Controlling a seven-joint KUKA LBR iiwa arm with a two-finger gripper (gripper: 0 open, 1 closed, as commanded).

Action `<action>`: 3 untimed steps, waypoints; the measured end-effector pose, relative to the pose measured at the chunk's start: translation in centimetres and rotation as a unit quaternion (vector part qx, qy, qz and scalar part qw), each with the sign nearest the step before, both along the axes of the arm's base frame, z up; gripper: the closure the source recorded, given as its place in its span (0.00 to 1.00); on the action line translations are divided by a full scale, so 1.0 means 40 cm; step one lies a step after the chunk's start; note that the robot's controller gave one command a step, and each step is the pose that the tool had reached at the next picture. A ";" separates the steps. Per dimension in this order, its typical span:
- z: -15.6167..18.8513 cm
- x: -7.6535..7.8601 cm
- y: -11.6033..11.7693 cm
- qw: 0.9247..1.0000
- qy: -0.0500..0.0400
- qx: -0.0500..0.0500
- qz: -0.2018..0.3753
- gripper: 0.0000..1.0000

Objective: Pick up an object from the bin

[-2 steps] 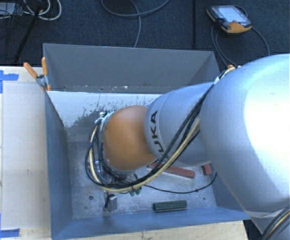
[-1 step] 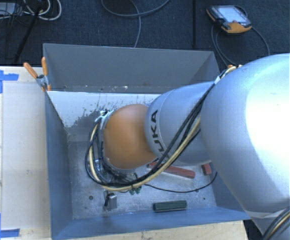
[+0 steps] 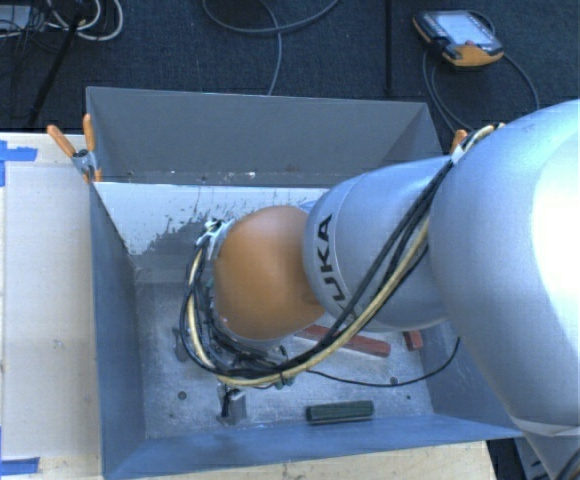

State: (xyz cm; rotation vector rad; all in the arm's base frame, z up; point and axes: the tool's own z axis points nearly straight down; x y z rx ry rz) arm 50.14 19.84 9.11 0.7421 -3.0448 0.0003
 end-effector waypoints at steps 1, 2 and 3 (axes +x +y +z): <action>0.050 0.021 -0.081 0.996 -0.008 0.003 0.091 0.00; 0.084 -0.021 -0.144 0.997 0.001 0.001 0.079 0.00; 0.132 0.043 -0.176 0.995 -0.004 0.002 0.096 0.00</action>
Offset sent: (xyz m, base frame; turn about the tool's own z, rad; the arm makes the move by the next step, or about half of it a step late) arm -0.0204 -0.0712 0.0714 -0.0949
